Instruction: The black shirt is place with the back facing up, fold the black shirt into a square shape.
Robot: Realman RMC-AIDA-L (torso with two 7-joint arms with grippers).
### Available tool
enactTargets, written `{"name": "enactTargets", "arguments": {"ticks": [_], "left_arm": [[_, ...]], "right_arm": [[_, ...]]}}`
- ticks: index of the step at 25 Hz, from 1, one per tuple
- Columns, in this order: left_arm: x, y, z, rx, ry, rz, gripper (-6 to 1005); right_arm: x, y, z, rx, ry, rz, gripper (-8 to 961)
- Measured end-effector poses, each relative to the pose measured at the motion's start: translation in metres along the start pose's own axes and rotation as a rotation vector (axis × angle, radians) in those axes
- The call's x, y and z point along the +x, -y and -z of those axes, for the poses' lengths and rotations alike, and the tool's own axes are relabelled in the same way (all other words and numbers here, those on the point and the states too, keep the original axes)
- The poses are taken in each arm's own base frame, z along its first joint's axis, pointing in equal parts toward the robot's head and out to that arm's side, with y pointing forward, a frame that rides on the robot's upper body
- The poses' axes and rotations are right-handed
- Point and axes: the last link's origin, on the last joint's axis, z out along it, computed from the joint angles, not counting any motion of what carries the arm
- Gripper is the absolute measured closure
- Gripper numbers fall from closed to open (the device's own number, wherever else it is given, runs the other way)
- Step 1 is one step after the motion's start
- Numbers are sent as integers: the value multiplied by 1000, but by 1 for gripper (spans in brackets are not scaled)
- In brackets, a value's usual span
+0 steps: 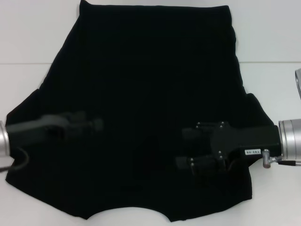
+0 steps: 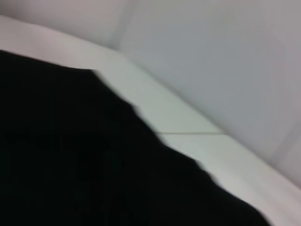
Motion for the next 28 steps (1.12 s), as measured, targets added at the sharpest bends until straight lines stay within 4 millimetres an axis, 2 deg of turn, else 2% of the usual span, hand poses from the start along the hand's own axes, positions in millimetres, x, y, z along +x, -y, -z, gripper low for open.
{"name": "enactTargets", "arguments": {"ticks": [10, 17, 24, 28], "left_arm": [[28, 47, 46, 332, -16, 179, 111], [28, 59, 59, 452, 47, 245, 112], [18, 74, 69, 593, 86, 323, 111], [13, 76, 68, 619, 103, 330, 111]], "right_arm": [[-11, 2, -7, 6, 66, -13, 30], [-8, 3, -12, 13, 75, -32, 30], [-8, 2, -14, 6, 74, -31, 31], [-8, 2, -14, 5, 74, -30, 31]]}}
